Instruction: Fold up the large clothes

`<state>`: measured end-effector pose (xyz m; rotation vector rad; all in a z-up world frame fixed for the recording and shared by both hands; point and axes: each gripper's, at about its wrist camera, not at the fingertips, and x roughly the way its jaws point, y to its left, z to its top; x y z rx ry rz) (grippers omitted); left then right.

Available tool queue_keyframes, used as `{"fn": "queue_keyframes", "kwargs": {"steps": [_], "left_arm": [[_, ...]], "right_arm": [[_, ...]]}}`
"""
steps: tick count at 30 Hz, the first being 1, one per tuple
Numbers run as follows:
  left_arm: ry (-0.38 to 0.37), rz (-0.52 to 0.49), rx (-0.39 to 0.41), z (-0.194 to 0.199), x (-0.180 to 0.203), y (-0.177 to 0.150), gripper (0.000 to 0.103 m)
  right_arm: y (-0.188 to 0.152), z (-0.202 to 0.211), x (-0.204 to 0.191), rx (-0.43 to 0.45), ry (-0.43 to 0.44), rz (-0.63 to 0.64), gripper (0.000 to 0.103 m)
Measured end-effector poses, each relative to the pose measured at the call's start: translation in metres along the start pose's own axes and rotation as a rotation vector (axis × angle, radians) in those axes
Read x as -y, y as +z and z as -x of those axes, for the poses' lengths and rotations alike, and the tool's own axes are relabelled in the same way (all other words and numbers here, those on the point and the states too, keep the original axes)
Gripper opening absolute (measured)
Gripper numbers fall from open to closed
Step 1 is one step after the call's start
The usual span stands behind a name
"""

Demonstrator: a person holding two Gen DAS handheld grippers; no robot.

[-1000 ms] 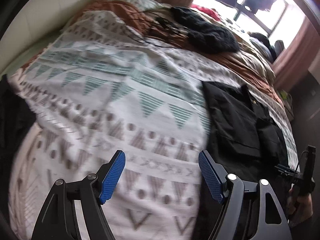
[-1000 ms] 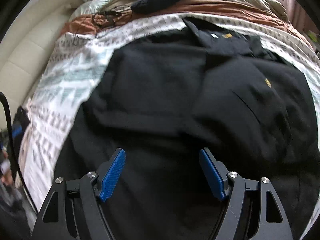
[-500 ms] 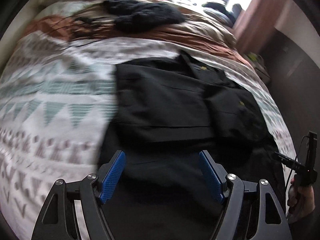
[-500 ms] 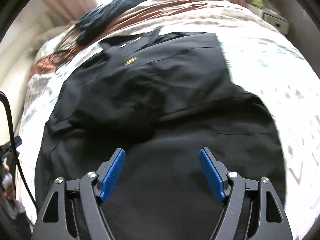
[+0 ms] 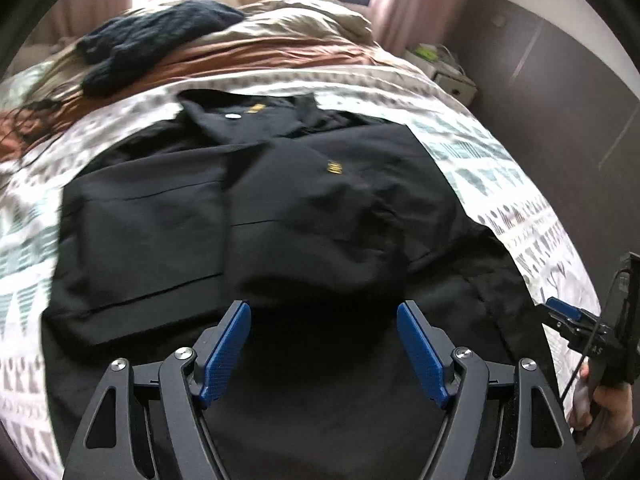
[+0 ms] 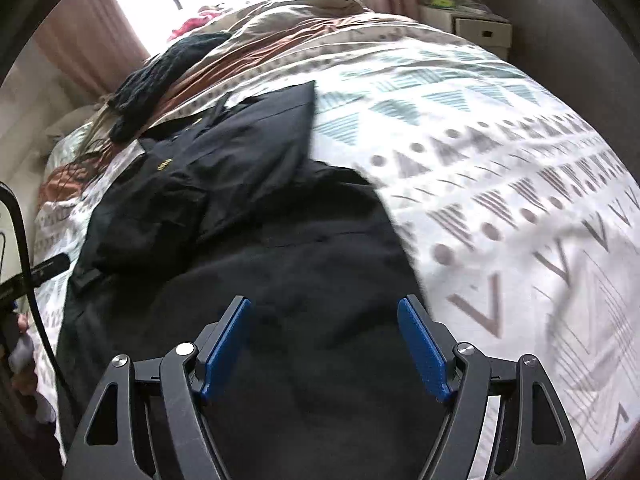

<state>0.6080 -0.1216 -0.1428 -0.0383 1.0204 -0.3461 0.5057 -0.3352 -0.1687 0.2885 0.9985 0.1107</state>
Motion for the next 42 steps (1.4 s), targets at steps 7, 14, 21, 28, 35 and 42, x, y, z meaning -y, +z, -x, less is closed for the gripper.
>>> {"fn": "queue_keyframes", "kwargs": {"steps": [7,14,21,28,35,42], "left_arm": [[0.047,-0.095,-0.068,-0.052,0.045,0.009,0.077],[0.143,-0.116,-0.147,-0.106,0.047,0.007,0.077],[0.153,-0.155,-0.115,-0.102,0.045,0.009,0.046],[0.119,-0.072,-0.016,-0.045,0.005,0.026,0.044],[0.191,0.018,0.067,0.014,-0.061,0.033,0.045],[0.326,0.092,0.057,0.051,-0.135,0.017,0.066]], "right_arm": [[-0.008,0.003,0.026,0.024,-0.005,-0.057,0.075],[-0.013,0.005,0.033,0.034,0.0,-0.072,0.075],[-0.008,0.006,0.025,0.044,0.001,-0.063,0.075],[-0.001,0.006,0.004,0.052,0.011,-0.036,0.073],[0.005,0.004,-0.022,0.058,0.029,-0.024,0.073],[0.008,-0.003,-0.053,0.051,0.05,0.011,0.073]]}}
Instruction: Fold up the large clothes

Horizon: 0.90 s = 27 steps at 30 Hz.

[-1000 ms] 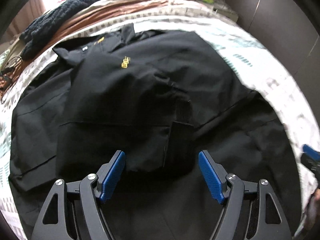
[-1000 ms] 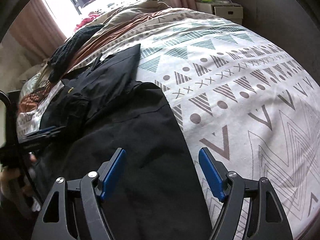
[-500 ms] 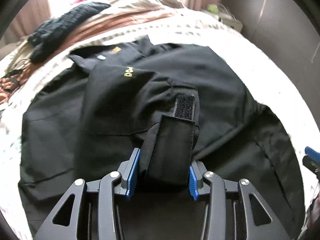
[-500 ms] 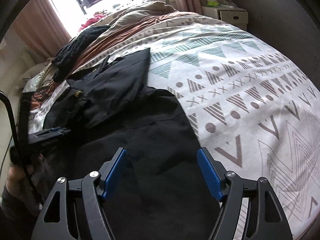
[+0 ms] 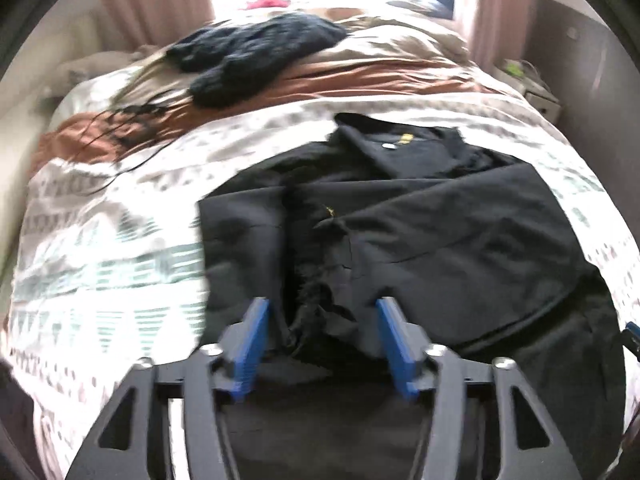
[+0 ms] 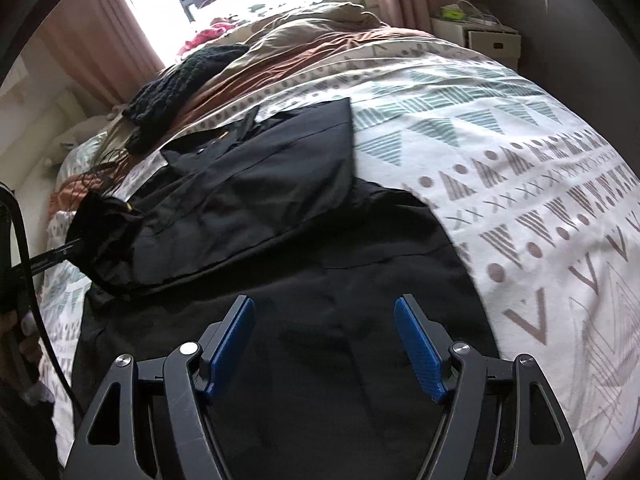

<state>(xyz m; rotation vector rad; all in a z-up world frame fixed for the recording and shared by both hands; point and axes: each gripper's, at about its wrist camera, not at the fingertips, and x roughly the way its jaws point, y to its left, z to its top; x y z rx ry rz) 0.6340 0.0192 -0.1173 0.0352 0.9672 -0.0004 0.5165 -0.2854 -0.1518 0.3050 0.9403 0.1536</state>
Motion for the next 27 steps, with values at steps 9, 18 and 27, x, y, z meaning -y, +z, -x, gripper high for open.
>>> {"fn": "queue_keyframes", "kwargs": {"steps": [9,18,27], "left_arm": [[-0.013,0.152,-0.053,-0.01,-0.071,-0.024,0.07],[-0.092,0.207,-0.162,-0.056,-0.078,-0.043,0.07],[-0.063,0.167,-0.196,-0.086,-0.062,-0.048,0.034]], "right_arm": [[0.004,-0.023,-0.024,-0.026,-0.007,0.029,0.072],[0.008,-0.043,-0.026,-0.051,-0.028,0.029,0.072],[0.012,-0.058,-0.017,-0.065,-0.044,0.019,0.072]]}}
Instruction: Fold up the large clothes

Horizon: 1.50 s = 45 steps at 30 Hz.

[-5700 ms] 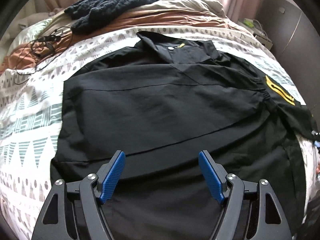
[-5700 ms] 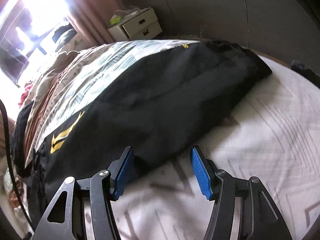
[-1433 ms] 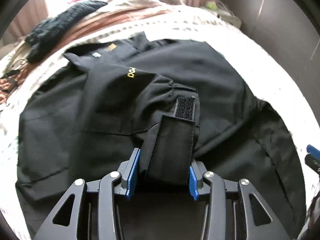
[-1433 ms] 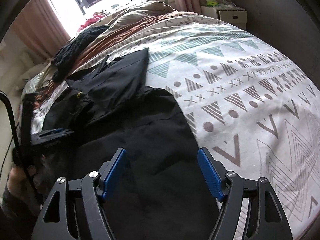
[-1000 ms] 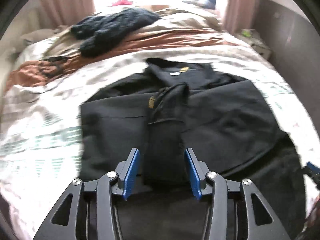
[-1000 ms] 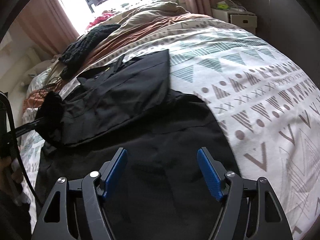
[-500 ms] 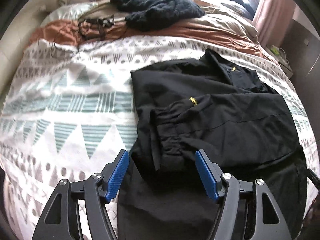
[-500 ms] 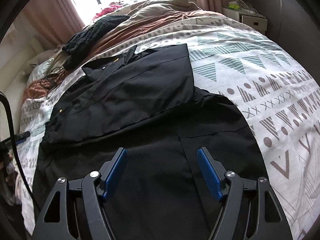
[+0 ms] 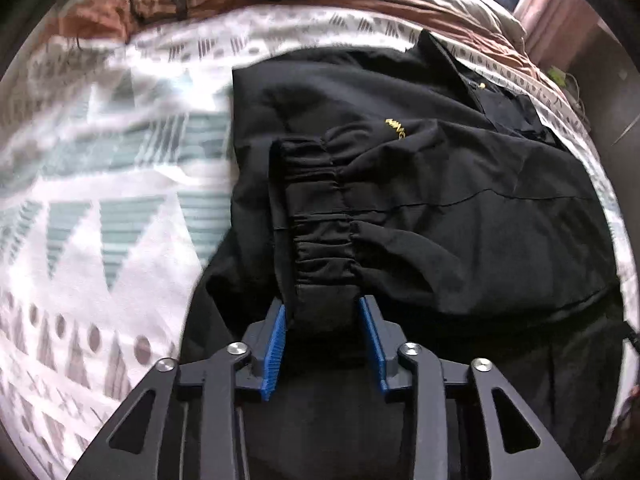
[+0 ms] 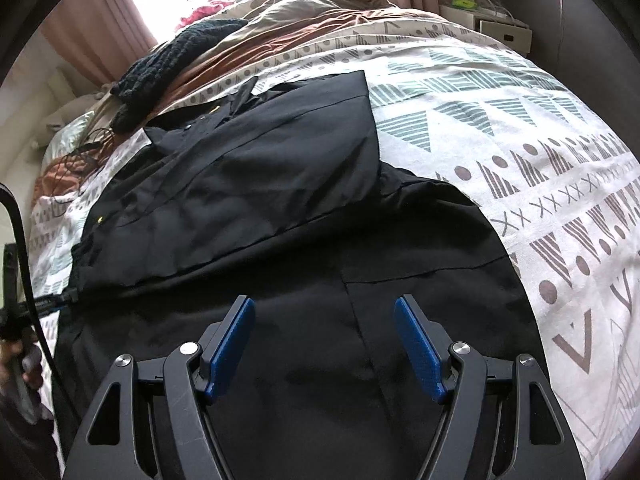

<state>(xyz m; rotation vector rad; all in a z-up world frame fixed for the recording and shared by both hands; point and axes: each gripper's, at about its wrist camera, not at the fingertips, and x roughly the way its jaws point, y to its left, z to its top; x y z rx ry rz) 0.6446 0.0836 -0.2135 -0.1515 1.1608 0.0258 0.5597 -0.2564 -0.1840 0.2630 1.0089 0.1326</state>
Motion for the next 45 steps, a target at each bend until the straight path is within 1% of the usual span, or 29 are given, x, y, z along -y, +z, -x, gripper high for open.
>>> {"fn": "queue_keyframes", "kwargs": {"steps": [2,3,4,8,10,11,12,15,18,21,23,25,26,28,29,30,31,33,34,36,45], "left_arm": [[0.013,0.003,0.017,0.004,0.0,0.003,0.028],[0.014,0.009,0.023,0.006,-0.002,0.005,0.026],[0.015,0.015,0.03,0.008,-0.004,0.008,0.026],[0.032,0.009,0.036,0.006,-0.009,0.013,0.026],[0.034,0.012,0.023,0.001,-0.01,0.013,0.026],[0.034,0.017,0.017,-0.001,-0.011,0.012,0.029],[0.033,0.021,0.016,-0.002,-0.012,0.013,0.029],[0.02,0.03,0.013,0.0,-0.013,0.012,0.031],[0.018,0.027,0.01,0.007,-0.016,0.01,0.037],[0.017,0.039,0.036,0.02,-0.024,0.005,0.053],[0.003,0.058,0.059,0.03,-0.031,0.001,0.071],[-0.012,0.079,0.085,0.042,-0.041,-0.005,0.079],[-0.015,0.089,0.096,0.048,-0.046,-0.01,0.08],[-0.01,0.1,0.1,0.056,-0.054,-0.017,0.08],[-0.008,0.106,0.1,0.059,-0.057,-0.021,0.08],[-0.01,0.114,0.1,0.064,-0.062,-0.027,0.08],[-0.012,0.122,0.102,0.068,-0.066,-0.033,0.08],[-0.012,0.132,0.101,0.075,-0.072,-0.045,0.08],[-0.012,0.135,0.101,0.08,-0.074,-0.052,0.08],[-0.012,0.135,0.101,0.087,-0.077,-0.064,0.08],[-0.024,0.129,0.118,0.118,-0.084,-0.12,0.08]], "right_arm": [[0.004,-0.003,0.001,0.0,-0.001,0.0,0.07],[0.005,-0.004,0.002,0.0,-0.002,0.001,0.067],[0.007,-0.005,0.002,0.0,-0.003,0.001,0.066],[0.02,-0.011,0.007,0.012,-0.01,-0.012,0.065],[0.024,-0.014,0.009,0.015,-0.013,-0.023,0.059],[0.029,-0.019,0.011,0.011,-0.016,-0.035,0.054],[0.031,-0.022,0.013,0.008,-0.017,-0.041,0.051],[0.044,-0.036,0.016,-0.006,-0.038,-0.049,0.049],[0.053,-0.052,0.021,-0.028,-0.072,-0.053,0.043],[0.058,-0.06,0.028,-0.037,-0.085,-0.07,0.042],[0.059,-0.059,0.029,-0.037,-0.09,-0.073,0.042],[0.057,-0.052,0.028,-0.036,-0.099,-0.075,0.042],[0.055,-0.047,0.028,-0.032,-0.102,-0.072,0.042],[0.048,-0.037,0.026,-0.033,-0.096,-0.059,0.042],[0.045,-0.032,0.026,-0.038,-0.09,-0.054,0.046],[0.04,-0.027,0.028,-0.044,-0.085,-0.051,0.053],[0.036,-0.022,0.029,-0.045,-0.082,-0.049,0.056],[0.027,-0.009,0.033,-0.036,-0.08,-0.045,0.066],[0.022,-0.002,0.035,-0.031,-0.084,-0.044,0.067],[0.013,0.01,0.04,-0.03,-0.084,-0.046,0.069],[-0.036,0.05,0.063,-0.058,-0.085,-0.051,0.069]]}}
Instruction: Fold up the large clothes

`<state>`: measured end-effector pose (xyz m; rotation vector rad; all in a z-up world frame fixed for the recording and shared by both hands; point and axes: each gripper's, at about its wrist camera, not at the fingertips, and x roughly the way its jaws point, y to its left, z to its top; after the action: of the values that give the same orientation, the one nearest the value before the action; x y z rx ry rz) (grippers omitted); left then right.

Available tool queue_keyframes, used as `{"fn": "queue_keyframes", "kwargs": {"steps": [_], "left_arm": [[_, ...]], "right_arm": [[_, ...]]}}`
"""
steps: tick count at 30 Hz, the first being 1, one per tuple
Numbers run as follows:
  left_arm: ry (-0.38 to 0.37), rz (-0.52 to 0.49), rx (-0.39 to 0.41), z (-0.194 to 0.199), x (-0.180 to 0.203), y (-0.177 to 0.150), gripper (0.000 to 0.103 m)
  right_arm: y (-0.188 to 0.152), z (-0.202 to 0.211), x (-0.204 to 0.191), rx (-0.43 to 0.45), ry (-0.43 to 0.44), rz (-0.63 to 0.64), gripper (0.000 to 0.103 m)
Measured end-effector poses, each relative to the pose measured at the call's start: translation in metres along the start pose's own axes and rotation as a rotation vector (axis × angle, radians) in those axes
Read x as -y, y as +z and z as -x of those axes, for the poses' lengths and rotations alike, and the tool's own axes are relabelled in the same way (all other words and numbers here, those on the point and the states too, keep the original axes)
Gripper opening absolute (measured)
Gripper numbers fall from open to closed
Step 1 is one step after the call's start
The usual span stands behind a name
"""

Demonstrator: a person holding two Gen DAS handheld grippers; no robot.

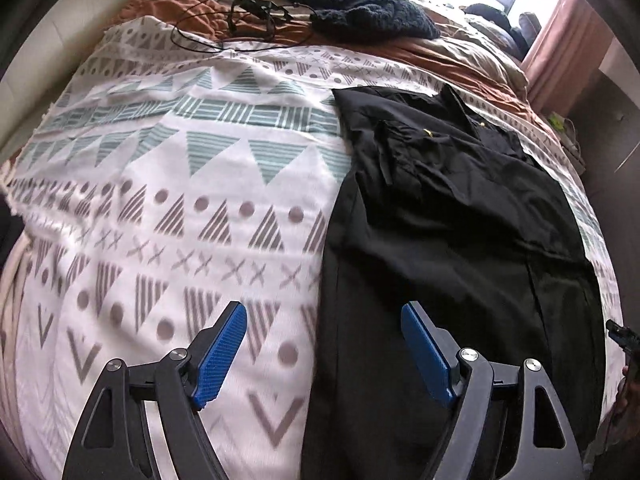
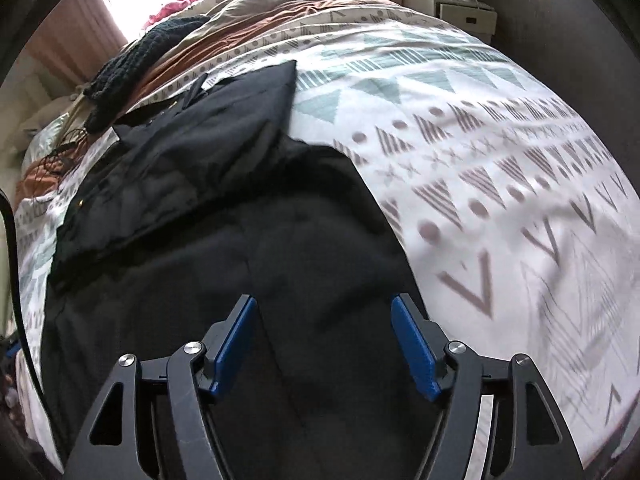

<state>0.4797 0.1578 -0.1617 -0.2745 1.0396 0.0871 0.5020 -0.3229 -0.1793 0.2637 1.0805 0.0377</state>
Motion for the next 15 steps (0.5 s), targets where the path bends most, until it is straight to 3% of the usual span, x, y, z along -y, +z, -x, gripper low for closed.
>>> {"fn": "queue_keyframes", "kwargs": {"steps": [3,8,15], "left_arm": [[-0.008,-0.005,-0.009,0.007,-0.003,-0.02,0.078],[-0.024,-0.009,-0.043,0.014,-0.009,-0.053,0.05],[-0.055,0.005,-0.076,0.022,-0.017,-0.097,0.036]], "right_arm": [[-0.018,0.01,0.009,-0.001,0.003,0.006,0.069],[-0.047,0.025,0.021,0.003,0.022,0.013,0.069],[-0.088,0.042,0.034,0.0,0.052,0.027,0.066]]}}
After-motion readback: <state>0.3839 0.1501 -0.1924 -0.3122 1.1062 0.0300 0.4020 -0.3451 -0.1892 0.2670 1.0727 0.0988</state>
